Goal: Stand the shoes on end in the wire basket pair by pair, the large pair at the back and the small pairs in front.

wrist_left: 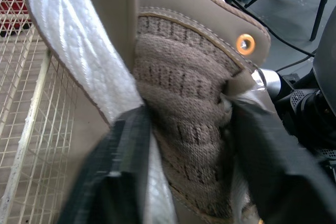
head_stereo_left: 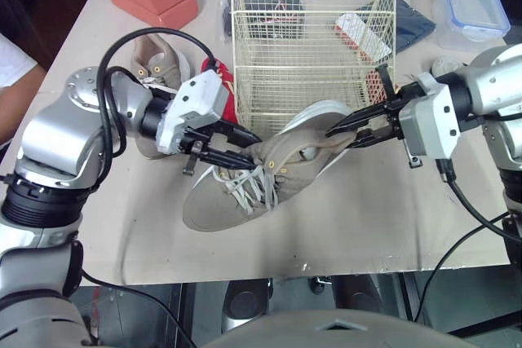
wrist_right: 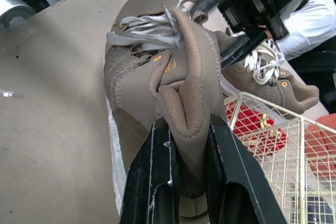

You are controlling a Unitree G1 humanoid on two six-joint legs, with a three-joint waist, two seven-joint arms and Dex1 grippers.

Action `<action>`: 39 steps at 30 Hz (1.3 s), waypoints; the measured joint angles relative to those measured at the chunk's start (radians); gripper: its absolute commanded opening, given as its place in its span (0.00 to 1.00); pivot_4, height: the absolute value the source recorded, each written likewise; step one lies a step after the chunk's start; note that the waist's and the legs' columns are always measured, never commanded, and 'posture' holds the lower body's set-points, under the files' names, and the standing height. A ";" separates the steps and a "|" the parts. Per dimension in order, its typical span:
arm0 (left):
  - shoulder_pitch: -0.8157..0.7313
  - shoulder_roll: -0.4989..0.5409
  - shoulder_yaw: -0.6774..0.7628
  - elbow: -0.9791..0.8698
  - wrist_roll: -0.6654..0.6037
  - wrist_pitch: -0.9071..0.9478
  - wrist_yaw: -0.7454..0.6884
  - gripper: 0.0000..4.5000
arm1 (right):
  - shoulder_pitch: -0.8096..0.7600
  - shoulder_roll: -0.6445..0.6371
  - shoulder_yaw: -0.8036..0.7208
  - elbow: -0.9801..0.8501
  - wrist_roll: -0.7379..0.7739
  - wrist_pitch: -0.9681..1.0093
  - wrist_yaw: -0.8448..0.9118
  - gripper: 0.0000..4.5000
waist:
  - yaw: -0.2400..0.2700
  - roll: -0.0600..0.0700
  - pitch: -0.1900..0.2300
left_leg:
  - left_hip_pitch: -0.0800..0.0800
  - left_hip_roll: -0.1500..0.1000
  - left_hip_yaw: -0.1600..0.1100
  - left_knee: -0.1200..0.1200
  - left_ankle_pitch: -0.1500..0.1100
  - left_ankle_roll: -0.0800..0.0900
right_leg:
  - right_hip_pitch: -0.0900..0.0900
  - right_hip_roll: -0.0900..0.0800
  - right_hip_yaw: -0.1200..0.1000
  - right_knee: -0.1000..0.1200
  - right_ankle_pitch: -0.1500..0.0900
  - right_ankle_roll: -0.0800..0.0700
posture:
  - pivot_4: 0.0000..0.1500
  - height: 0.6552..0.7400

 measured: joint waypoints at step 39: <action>0.045 -0.479 0.310 -0.145 -0.171 -0.072 0.642 0.01 | 0.183 0.046 -0.467 -0.251 0.546 0.726 -0.849 0.99 | 0.001 -0.002 0.000 | 0.001 0.000 -0.004 0.000 0.000 0.000 | 0.002 -0.002 0.001 0.000 0.001 -0.001 | 1.00 0.36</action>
